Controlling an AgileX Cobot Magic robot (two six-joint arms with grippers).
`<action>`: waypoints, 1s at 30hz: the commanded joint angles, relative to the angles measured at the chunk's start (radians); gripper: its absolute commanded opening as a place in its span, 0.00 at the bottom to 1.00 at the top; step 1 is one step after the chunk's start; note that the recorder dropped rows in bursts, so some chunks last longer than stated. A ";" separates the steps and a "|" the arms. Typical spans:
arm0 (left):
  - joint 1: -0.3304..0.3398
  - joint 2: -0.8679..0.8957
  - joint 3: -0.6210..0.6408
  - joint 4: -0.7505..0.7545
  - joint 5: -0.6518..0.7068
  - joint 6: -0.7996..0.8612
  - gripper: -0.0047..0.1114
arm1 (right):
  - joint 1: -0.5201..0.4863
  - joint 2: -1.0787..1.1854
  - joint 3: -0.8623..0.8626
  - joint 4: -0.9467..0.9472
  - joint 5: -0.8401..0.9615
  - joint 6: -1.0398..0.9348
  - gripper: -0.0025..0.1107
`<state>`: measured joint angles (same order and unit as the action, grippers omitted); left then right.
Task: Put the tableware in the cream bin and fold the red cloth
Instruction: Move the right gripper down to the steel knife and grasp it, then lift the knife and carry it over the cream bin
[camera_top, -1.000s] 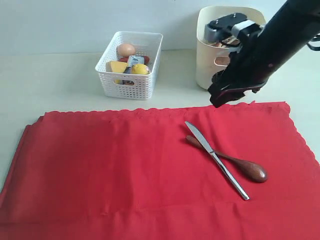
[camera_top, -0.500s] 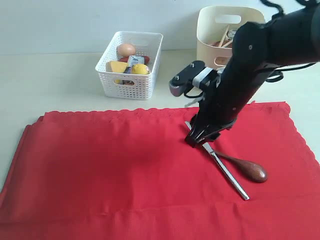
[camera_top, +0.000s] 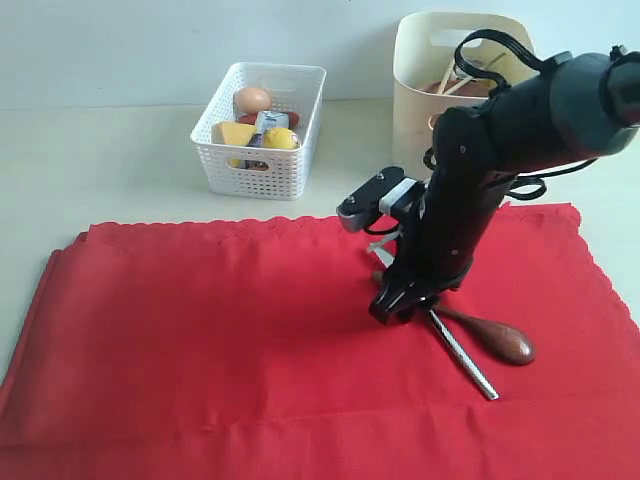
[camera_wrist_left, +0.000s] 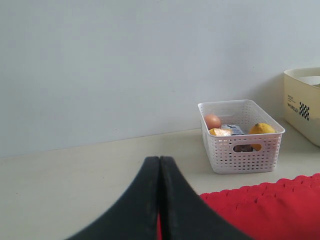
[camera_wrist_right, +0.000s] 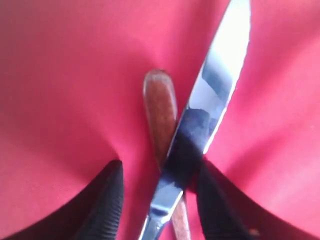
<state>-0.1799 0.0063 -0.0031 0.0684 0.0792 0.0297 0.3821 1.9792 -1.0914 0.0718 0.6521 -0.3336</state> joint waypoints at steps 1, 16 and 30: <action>-0.008 -0.006 0.003 0.000 0.001 0.001 0.04 | 0.002 0.019 0.004 -0.010 -0.013 0.003 0.38; -0.008 -0.006 0.003 0.000 0.001 0.001 0.04 | 0.002 0.011 0.002 -0.010 -0.011 0.022 0.12; -0.008 -0.006 0.003 0.000 0.001 0.001 0.04 | 0.002 -0.089 -0.033 -0.010 0.032 0.028 0.12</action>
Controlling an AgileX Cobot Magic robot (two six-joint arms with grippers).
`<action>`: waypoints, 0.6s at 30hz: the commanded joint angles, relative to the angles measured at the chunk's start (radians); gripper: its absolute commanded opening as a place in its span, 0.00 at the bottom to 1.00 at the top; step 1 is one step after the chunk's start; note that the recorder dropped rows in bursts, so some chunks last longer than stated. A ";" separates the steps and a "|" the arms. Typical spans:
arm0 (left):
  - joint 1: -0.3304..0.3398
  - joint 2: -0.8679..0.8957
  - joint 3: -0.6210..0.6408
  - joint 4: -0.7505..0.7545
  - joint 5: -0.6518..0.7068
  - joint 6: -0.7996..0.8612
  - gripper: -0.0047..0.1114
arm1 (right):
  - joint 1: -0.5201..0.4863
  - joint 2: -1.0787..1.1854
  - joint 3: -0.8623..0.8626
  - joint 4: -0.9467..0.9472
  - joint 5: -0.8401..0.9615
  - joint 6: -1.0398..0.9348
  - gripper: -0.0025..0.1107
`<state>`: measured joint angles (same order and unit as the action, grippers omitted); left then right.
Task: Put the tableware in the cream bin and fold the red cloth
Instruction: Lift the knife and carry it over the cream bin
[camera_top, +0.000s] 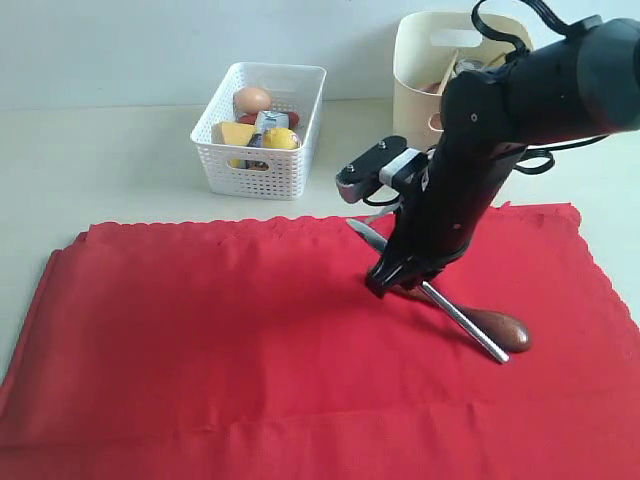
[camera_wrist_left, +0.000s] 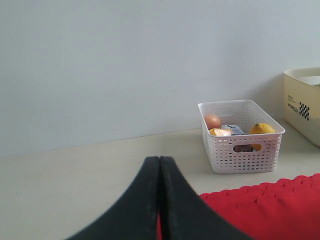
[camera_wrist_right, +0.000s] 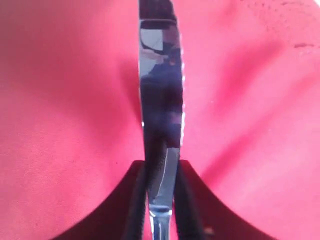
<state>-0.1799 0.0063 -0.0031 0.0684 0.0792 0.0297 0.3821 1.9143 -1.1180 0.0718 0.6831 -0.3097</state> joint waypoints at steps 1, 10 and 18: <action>-0.008 -0.006 0.003 0.000 0.001 0.001 0.04 | 0.002 -0.024 -0.007 -0.010 0.001 0.004 0.12; -0.008 -0.006 0.003 0.000 0.001 0.001 0.04 | 0.002 -0.052 -0.054 -0.010 0.067 0.004 0.12; -0.008 -0.006 0.003 0.000 0.001 0.001 0.04 | -0.030 -0.168 -0.260 -0.027 0.202 0.008 0.02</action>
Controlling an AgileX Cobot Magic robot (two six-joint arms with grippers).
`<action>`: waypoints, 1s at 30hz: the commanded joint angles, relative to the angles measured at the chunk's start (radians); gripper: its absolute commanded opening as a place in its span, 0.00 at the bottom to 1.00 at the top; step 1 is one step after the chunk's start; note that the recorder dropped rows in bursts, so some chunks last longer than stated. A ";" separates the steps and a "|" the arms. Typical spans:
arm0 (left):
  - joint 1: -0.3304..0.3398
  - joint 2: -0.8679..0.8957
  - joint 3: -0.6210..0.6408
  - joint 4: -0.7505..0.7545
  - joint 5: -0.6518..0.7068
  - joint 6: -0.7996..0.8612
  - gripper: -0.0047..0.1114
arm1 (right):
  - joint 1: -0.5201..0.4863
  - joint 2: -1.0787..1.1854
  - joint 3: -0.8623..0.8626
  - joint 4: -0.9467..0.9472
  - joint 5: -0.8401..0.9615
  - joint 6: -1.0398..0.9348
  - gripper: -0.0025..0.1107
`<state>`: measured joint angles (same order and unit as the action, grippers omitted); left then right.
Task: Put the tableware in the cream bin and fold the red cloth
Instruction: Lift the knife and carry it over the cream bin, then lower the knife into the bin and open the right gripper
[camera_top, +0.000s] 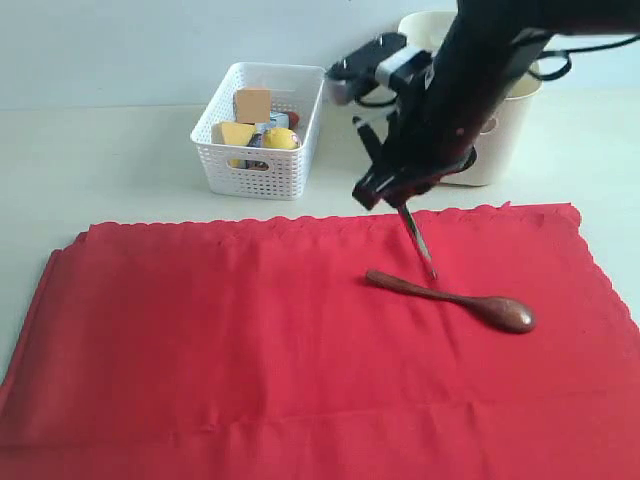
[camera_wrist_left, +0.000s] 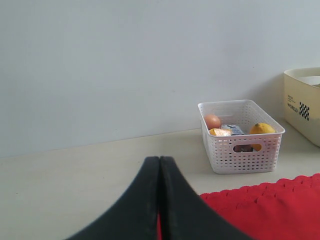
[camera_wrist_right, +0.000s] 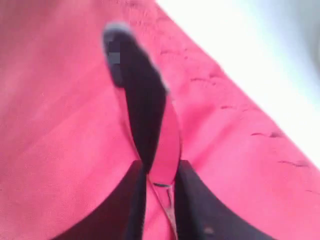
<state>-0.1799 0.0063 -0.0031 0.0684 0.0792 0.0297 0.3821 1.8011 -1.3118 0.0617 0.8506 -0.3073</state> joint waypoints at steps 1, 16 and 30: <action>-0.008 -0.006 0.003 0.000 0.001 0.001 0.04 | -0.053 -0.074 -0.091 -0.017 0.036 0.021 0.02; -0.008 -0.006 0.003 0.000 0.001 0.001 0.04 | -0.343 -0.112 -0.254 0.095 -0.194 0.128 0.02; -0.008 -0.006 0.003 0.000 0.001 0.001 0.04 | -0.359 0.053 -0.252 0.120 -0.310 0.138 0.02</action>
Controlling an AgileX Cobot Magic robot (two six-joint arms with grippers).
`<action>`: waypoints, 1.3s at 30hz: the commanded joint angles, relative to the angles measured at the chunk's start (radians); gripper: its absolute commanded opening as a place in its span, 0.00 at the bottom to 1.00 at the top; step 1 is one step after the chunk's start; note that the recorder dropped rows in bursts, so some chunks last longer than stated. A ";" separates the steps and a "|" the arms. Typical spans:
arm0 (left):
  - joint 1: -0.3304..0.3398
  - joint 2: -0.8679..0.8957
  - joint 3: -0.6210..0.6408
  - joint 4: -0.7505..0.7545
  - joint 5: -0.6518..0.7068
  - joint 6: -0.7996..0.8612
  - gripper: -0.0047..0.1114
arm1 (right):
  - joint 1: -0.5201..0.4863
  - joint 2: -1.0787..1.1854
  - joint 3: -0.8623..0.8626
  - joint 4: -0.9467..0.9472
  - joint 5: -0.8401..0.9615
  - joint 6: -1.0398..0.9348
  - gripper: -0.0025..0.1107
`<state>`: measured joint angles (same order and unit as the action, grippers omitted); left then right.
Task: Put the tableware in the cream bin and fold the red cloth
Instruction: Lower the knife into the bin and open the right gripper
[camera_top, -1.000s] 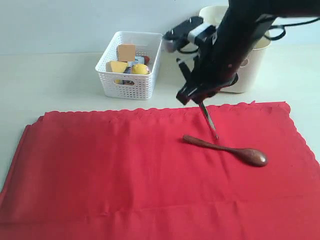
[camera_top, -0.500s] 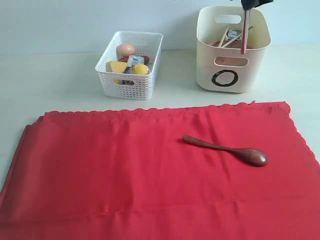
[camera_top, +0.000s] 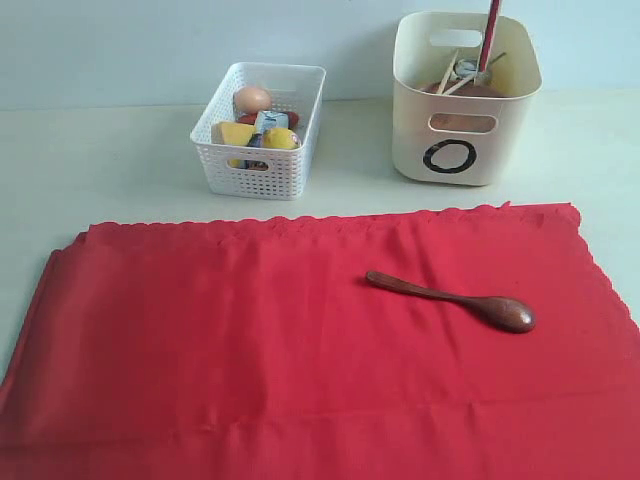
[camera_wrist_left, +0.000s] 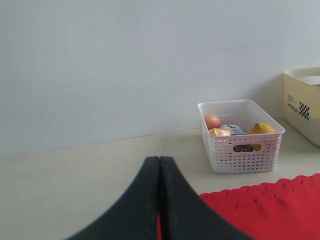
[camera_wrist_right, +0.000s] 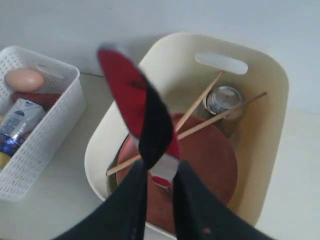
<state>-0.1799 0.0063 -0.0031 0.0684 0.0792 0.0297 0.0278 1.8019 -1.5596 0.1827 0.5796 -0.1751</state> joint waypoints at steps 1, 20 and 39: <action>-0.008 -0.006 0.003 0.000 0.001 0.001 0.04 | -0.005 0.063 -0.004 -0.001 -0.039 0.013 0.02; -0.008 -0.006 0.003 0.000 0.001 0.001 0.04 | -0.005 0.112 -0.004 0.001 -0.052 0.023 0.40; -0.008 -0.006 0.003 0.000 0.001 0.001 0.04 | -0.005 -0.070 -0.004 -0.001 0.242 -0.095 0.40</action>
<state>-0.1799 0.0063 -0.0031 0.0684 0.0792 0.0297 0.0278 1.7617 -1.5596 0.1827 0.7512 -0.2208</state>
